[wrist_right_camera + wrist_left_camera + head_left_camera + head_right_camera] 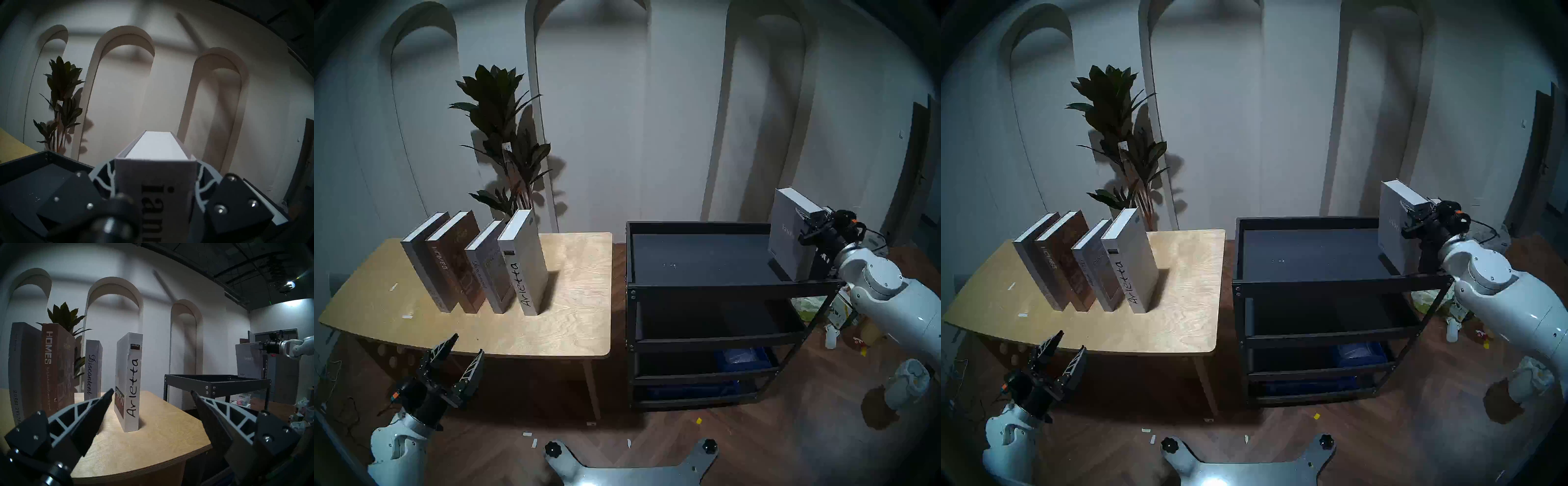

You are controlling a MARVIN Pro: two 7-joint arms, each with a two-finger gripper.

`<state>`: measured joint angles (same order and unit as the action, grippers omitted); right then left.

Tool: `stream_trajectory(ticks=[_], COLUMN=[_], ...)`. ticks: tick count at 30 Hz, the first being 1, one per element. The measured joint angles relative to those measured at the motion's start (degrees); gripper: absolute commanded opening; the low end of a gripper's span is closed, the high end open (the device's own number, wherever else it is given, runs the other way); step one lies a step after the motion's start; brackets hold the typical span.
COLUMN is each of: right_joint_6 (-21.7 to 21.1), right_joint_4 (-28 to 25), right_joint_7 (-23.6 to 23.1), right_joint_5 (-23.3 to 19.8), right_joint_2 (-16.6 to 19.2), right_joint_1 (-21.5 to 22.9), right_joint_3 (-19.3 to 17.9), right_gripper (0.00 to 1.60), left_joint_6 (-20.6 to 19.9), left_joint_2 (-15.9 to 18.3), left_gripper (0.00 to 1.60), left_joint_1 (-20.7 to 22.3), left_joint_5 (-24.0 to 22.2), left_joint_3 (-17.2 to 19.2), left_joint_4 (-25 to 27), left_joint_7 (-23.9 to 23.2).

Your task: Move the books from the display table onto the shelf, standing them upright with spines facing out and tallest at one end

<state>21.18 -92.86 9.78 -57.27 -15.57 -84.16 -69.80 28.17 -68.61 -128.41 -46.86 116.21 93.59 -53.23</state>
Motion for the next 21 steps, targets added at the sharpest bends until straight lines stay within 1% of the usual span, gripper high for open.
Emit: stream_trajectory(ticks=[3,7,12,17,19,21], right_joint_6=[1.9,5.6,8.3,8.6,7.9,6.2], right_joint_4=[0.0,-0.1,-0.4,0.3,1.2,2.0], right_joint_7=[2.4,6.9,10.4,10.3,9.0,6.8], right_joint_5=[1.6,5.1,7.1,7.2,6.4,4.7], right_joint_2=[0.0,-0.8,-1.0,-1.0,-1.2,-1.5], right_joint_1=[-1.6,-3.6,-5.0,-5.0,-4.4,-3.2], right_joint_3=[-0.7,-1.6,-1.8,-1.7,-1.7,-1.7], right_gripper=[0.0,0.0,0.0,0.0,0.0,0.0], left_joint_6=[0.0,0.0,0.0,0.0,0.0,0.0], left_joint_2=[0.0,0.0,0.0,0.0,0.0,0.0], left_gripper=[1.6,1.6,1.6,1.6,1.6,1.6], left_joint_1=[-0.1,-0.3,-0.4,-0.5,-0.5,-0.6], left_joint_5=[0.0,0.0,0.0,0.0,0.0,0.0], left_joint_3=[0.0,0.0,0.0,0.0,0.0,0.0], left_joint_4=[0.1,0.2,0.3,0.3,0.3,0.3], left_joint_7=[0.0,0.1,0.2,0.4,0.4,0.4])
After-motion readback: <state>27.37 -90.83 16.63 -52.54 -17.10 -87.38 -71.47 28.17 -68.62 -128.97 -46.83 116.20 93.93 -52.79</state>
